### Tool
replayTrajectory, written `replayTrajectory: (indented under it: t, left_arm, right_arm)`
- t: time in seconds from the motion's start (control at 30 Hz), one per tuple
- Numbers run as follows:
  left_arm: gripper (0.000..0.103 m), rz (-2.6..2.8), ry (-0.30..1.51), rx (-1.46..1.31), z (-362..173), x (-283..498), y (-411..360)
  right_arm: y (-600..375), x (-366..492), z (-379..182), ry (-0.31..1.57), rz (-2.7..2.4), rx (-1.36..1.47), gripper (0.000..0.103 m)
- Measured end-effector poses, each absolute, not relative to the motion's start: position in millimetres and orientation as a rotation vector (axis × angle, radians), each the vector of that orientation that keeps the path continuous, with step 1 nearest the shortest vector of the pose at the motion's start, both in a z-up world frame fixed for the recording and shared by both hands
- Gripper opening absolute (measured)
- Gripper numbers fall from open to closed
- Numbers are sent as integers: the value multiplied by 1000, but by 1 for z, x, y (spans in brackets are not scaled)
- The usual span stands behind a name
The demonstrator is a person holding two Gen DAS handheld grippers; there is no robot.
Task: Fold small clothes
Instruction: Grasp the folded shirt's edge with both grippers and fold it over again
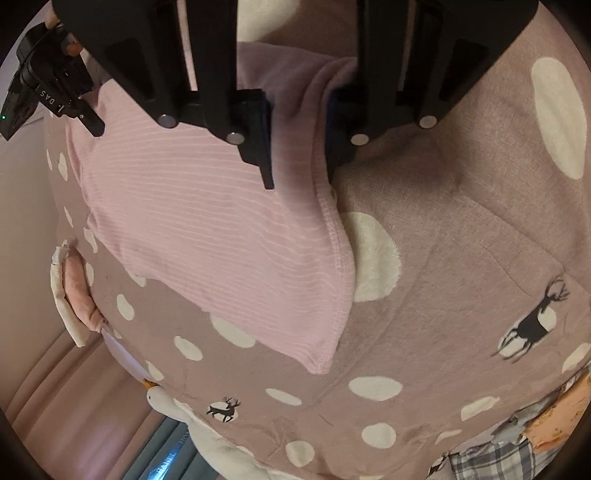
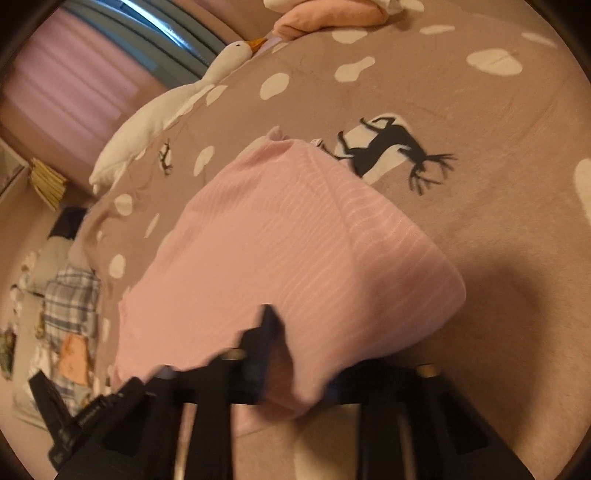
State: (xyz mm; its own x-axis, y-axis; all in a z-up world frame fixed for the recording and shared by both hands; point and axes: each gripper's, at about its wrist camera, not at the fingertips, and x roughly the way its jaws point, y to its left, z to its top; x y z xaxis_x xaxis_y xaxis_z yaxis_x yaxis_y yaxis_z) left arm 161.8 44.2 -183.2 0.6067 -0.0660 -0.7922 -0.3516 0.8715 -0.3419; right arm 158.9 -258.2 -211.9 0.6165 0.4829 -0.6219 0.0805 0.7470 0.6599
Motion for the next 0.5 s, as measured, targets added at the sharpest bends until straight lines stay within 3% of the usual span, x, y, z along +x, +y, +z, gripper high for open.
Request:
replayTrajectory:
  t: [0.5]
  left_arm:
    - [17, 68, 883, -355, -144, 89, 15]
  right_arm:
    - [-263, 87, -148, 748, 270, 491, 7]
